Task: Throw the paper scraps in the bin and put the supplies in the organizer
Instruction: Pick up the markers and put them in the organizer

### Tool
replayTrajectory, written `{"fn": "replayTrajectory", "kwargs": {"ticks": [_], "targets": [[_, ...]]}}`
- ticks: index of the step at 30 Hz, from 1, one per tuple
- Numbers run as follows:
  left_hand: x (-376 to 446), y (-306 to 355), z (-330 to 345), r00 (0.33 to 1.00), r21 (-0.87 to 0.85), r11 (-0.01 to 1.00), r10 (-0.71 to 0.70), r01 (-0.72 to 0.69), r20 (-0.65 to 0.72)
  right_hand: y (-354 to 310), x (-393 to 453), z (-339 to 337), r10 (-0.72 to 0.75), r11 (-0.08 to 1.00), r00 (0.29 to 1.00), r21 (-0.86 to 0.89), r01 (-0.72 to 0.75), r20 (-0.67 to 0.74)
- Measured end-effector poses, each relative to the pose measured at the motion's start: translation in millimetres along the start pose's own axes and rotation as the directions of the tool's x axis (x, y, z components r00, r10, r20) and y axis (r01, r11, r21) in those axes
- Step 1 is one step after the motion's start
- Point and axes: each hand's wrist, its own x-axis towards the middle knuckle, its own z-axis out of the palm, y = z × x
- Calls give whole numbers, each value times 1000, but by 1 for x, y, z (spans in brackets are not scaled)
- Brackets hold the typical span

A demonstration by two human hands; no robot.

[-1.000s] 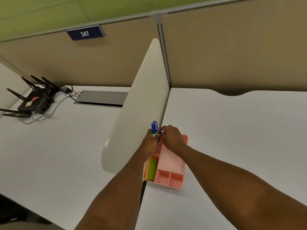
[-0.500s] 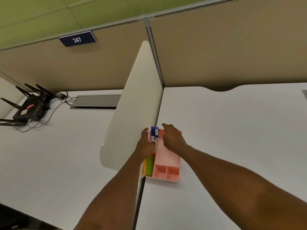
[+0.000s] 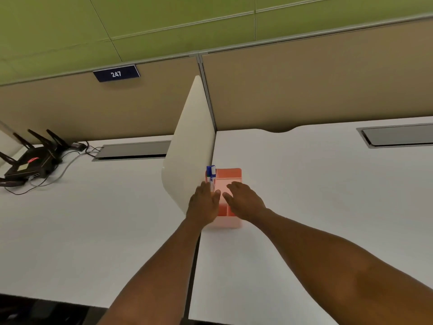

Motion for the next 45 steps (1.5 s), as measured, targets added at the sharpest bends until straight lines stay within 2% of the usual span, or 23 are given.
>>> {"fn": "replayTrajectory", "kwargs": {"ticks": [4,7,11,17,25,29,40,45], "targets": [[-57,-11,-7,985,299,945,162,-136,-65,-13,-57,8,0,993,998,-116,-7,-63],[-93,-24,-10,973,347,921,217,-175,-84,-22,-97,16,22,988,994,-152,-38,-106],[-144,-45,-11,976,313,933,208,-179,-59,-38,-155,33,44,982,983,-175,-76,-178],[-222,-81,-3,968,287,927,253,-242,-1,-62,-248,69,153,960,961,-196,-200,-229],[-293,-79,5,941,206,918,333,-339,63,-65,-348,85,258,933,936,-189,-306,-241],[-311,-74,19,925,158,912,365,-379,110,-53,-379,87,297,917,926,-199,-345,-235],[-354,-83,97,903,163,896,378,-412,205,5,-433,124,371,894,909,-192,-404,-189],[-381,-81,158,907,126,906,380,-405,181,52,-458,163,382,906,914,-142,-399,-136]]}}
